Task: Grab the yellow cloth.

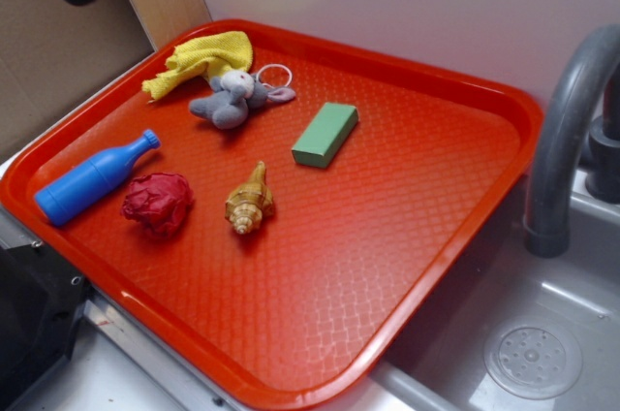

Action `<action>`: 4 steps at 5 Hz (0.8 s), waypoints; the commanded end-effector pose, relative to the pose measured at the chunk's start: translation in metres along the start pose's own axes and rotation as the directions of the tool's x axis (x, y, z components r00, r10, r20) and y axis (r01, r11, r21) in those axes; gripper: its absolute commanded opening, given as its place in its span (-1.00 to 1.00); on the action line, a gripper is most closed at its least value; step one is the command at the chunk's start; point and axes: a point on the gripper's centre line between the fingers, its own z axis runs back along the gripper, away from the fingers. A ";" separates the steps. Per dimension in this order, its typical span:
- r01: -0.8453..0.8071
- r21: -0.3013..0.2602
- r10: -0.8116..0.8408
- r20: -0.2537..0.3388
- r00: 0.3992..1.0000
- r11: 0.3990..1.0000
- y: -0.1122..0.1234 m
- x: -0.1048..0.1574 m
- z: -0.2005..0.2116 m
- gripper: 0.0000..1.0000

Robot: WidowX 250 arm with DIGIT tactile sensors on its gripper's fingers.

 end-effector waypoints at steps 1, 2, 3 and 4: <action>0.222 0.240 -0.226 -0.010 0.974 0.945 0.053 0.019 -0.052 1.00; 0.367 0.209 -0.364 -0.051 0.930 0.907 0.064 0.024 -0.077 1.00; 0.422 0.132 -0.414 -0.081 0.907 0.897 0.062 0.036 -0.109 1.00; 0.408 0.020 -0.403 -0.122 0.907 0.913 0.060 0.049 -0.141 1.00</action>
